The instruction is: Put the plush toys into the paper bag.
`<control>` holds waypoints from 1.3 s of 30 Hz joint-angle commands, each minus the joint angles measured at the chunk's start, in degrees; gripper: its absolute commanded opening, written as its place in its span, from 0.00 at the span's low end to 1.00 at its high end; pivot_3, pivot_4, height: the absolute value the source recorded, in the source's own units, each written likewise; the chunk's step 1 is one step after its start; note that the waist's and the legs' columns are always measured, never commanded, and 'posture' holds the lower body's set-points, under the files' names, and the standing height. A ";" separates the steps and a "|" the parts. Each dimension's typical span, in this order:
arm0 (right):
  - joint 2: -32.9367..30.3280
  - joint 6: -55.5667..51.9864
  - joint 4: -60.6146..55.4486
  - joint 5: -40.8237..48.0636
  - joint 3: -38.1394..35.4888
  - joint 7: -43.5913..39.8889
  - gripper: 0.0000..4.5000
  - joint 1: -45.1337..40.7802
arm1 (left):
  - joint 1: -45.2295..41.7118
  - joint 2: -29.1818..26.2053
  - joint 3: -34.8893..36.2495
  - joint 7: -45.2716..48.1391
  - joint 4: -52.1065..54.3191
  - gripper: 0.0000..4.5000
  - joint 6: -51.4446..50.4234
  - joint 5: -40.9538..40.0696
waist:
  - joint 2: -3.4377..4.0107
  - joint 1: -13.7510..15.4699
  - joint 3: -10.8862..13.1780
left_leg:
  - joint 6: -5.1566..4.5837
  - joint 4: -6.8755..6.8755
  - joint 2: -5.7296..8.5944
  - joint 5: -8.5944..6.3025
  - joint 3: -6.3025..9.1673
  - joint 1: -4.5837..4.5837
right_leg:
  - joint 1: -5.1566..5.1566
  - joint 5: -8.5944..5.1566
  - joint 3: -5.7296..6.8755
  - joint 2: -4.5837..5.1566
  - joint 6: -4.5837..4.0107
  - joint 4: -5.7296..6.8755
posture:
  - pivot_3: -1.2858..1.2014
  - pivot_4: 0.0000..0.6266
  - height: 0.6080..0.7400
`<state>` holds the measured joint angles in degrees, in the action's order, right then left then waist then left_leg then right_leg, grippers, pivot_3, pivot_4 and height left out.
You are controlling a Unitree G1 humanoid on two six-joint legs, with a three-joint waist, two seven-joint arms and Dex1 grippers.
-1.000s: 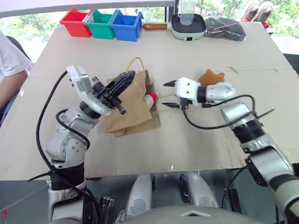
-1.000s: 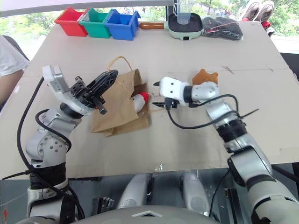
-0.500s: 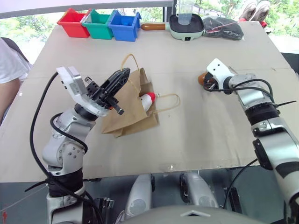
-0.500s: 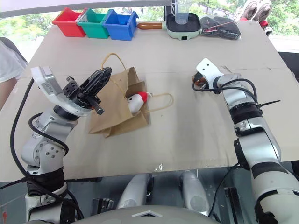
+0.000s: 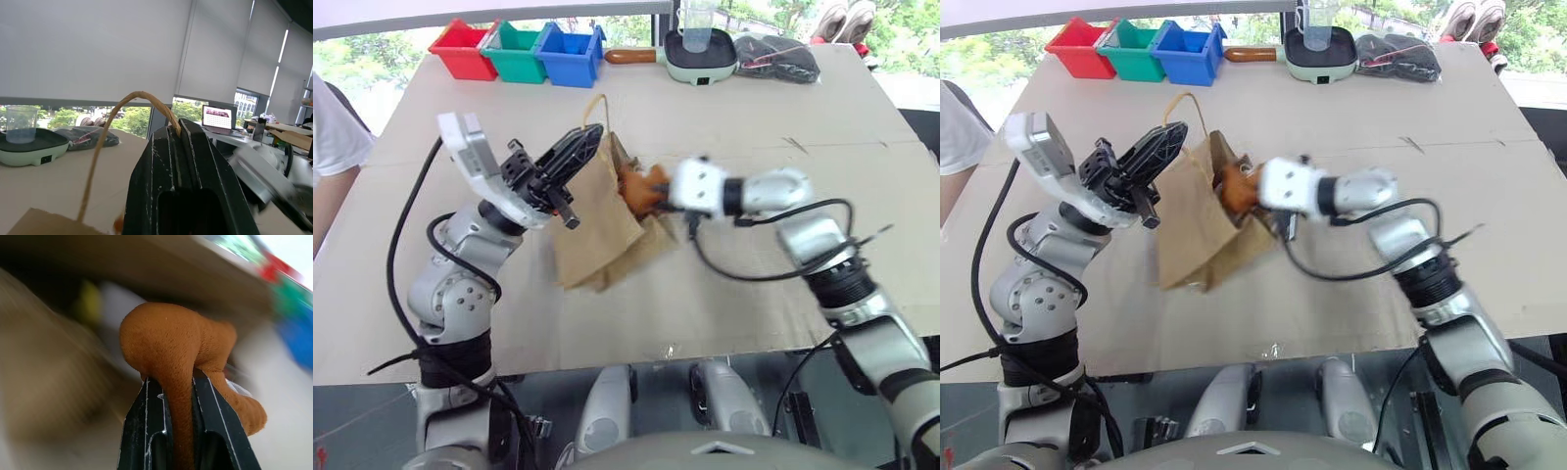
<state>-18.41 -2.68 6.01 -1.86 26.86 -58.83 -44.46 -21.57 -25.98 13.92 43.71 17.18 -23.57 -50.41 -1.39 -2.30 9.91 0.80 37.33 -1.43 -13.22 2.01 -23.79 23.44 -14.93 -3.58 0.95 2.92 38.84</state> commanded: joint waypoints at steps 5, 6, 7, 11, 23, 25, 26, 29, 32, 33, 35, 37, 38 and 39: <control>6.67 16.07 12.77 -0.45 3.59 -4.41 0.01 -5.72 | 0.59 0.04 -1.78 0.93 -0.66 0.00 1.99 4.18 | -0.02 0.18 0.01 | 0.01 0.02 0.06 0.01 -0.01 -0.04 | 0.00 0.00 0.00 0.09 0.00 -0.07 | 0.52 0.24 1.00; 7.51 17.79 14.64 -0.31 3.45 -4.47 0.01 -6.31 | 1.06 0.11 -1.98 0.66 -0.66 0.00 2.36 5.21 | -0.02 0.13 0.01 | 0.01 0.02 0.06 0.01 0.01 -0.03 | 0.00 0.00 0.01 0.09 0.00 -0.05 | 0.52 0.24 1.00; 8.59 19.07 15.91 0.52 2.98 -4.69 0.01 -6.71 | 1.62 0.26 -2.12 0.26 -0.34 0.00 2.55 5.92 | -0.02 0.11 0.01 | 0.01 0.01 0.05 0.01 0.01 -0.01 | 0.00 0.00 0.02 0.07 0.00 -0.03 | 0.52 0.24 1.00; 10.61 20.87 17.81 1.54 2.04 -5.57 0.01 -7.87 | 2.74 1.11 -2.21 -1.13 0.72 0.00 3.22 7.26 | -0.01 0.03 0.02 | 0.01 -0.01 0.02 0.01 0.04 -0.01 | 0.01 0.00 0.03 0.06 -0.01 -0.01 | 0.52 0.24 1.00; 14.21 26.75 31.54 -7.29 2.43 1.75 0.90 -10.48 | 9.43 5.40 -0.40 -4.26 7.26 0.00 4.69 4.36 | -0.01 0.29 0.01 | 0.02 -0.04 0.06 0.01 0.05 -0.02 | 0.01 0.01 0.04 0.15 -0.02 -0.03 | 0.52 0.24 1.00; 11.14 21.91 25.40 -5.69 0.84 0.33 0.99 -7.82 | 10.64 4.63 0.96 -3.89 7.75 0.00 4.75 3.41 | -0.02 0.46 0.01 | 0.02 -0.03 0.08 0.01 0.06 -0.03 | 0.00 0.01 0.05 0.19 -0.02 -0.04 | 0.52 0.24 1.00; 9.41 18.32 21.51 -4.70 -0.26 -0.13 0.99 -6.29 | 11.21 4.16 1.82 -3.59 7.95 0.00 4.66 2.81 | -0.01 0.53 0.01 | 0.02 -0.02 0.09 0.01 0.06 -0.04 | 0.00 0.01 0.05 0.19 -0.02 -0.04 | 0.52 0.24 1.00; 2.60 4.20 4.20 -0.27 -3.61 -3.02 0.99 0.72 | 11.78 3.11 4.41 -3.15 9.18 0.00 3.43 -1.63 | -0.02 0.66 0.01 | 0.01 0.00 0.06 0.00 0.16 -0.07 | 0.00 0.01 0.11 0.19 -0.02 -0.02 | 0.52 0.24 1.00; -1.66 -11.73 -8.92 4.08 -8.40 -1.84 0.99 5.45 | 10.42 2.20 5.18 -3.25 9.24 0.00 1.87 -5.40 | 0.00 0.66 0.02 | 0.01 0.00 0.03 0.00 0.20 -0.03 | 0.00 0.00 0.07 0.17 -0.02 -0.01 | 0.52 0.24 1.00; -3.30 -16.30 -12.53 5.54 -10.54 -1.19 0.99 6.75 | 9.57 2.08 4.91 -3.47 8.84 0.00 1.87 -5.50 | 0.00 0.64 0.02 | 0.01 0.00 0.04 0.00 0.18 -0.03 | 0.00 0.01 0.06 0.16 -0.02 0.00 | 0.52 0.24 1.00; -6.21 -26.54 -19.06 8.26 -15.13 0.83 0.99 9.03 | 7.49 2.20 4.12 -3.71 7.63 0.00 2.00 -5.36 | 0.00 0.72 0.02 | 0.01 0.01 0.05 0.00 0.14 -0.03 | -0.01 0.00 0.09 0.11 -0.01 0.01 | 0.52 0.24 1.00; -8.19 -35.79 -24.72 11.65 -20.32 3.63 0.99 11.35 | 4.45 3.09 2.82 -3.99 5.66 0.00 2.11 -4.74 | 0.00 1.02 0.02 | 0.00 0.04 0.06 0.00 0.12 -0.03 | -0.03 0.00 0.10 0.10 -0.01 0.00 | 0.52 0.24 1.00; -8.65 -41.72 -27.55 13.76 -23.60 5.52 0.99 12.47 | 2.44 3.93 1.96 -4.04 4.57 0.00 2.24 -4.54 | -0.01 1.26 0.02 | 0.00 0.06 0.08 0.00 0.11 -0.04 | -0.05 0.00 0.10 0.11 -0.01 -0.01 | 0.52 0.24 1.00; -8.90 -45.90 -29.54 15.36 -25.64 7.01 0.99 13.15 | 1.19 4.49 1.44 -3.97 3.85 0.00 2.34 -4.40 | -0.02 1.43 0.01 | 0.00 0.06 0.08 0.00 0.09 -0.04 | -0.05 0.00 0.09 0.10 -0.01 -0.02 | 0.52 0.24 1.00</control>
<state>-27.13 -41.88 -18.68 10.08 4.99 -54.28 -31.58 -18.66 -22.06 16.33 39.68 20.80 -22.03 -54.26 -1.40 -0.87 9.92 0.80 37.40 -1.34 -13.22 2.09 -23.84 23.38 -14.93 -3.50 1.05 2.92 38.81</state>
